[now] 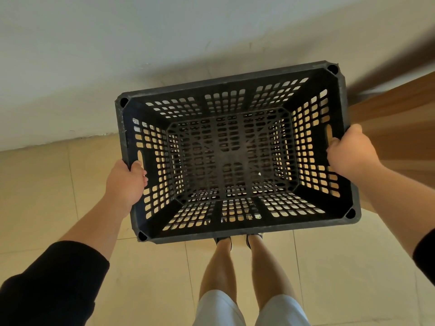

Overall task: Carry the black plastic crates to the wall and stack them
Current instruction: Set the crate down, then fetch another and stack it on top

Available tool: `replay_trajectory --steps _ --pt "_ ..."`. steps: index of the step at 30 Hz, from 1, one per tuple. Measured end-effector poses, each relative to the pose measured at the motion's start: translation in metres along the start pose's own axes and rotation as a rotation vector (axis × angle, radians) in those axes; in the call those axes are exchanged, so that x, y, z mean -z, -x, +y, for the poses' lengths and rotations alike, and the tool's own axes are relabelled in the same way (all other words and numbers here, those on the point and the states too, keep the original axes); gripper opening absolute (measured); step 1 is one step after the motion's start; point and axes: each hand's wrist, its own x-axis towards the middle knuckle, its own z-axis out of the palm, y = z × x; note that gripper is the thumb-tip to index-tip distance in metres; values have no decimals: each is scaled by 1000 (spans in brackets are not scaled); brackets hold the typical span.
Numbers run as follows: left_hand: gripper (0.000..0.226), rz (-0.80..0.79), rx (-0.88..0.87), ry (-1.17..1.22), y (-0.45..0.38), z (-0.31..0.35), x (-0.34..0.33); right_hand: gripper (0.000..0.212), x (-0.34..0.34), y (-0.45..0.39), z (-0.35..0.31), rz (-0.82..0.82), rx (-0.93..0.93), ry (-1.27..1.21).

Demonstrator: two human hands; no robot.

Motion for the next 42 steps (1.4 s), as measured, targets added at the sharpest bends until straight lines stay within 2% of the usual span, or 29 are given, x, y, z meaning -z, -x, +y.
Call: replay_trajectory --steps 6,11,15,24,29,38,42 --pt "25 101 -68 36 12 1 -11 24 -6 8 9 87 95 -65" --pt "29 35 -57 13 3 3 -3 24 -6 9 9 65 90 -78" --pt "19 100 -75 58 10 1 -8 30 -2 7 -2 63 23 -65" --pt "18 144 -131 84 15 -2 -8 28 0 16 11 115 113 -155" --pt "20 106 -123 44 4 6 -9 25 0 2 3 112 108 -91" --pt "14 43 -68 11 10 4 -6 31 3 -4 4 19 29 30" --pt "18 49 -87 14 11 0 -7 21 0 -3 10 21 47 15"
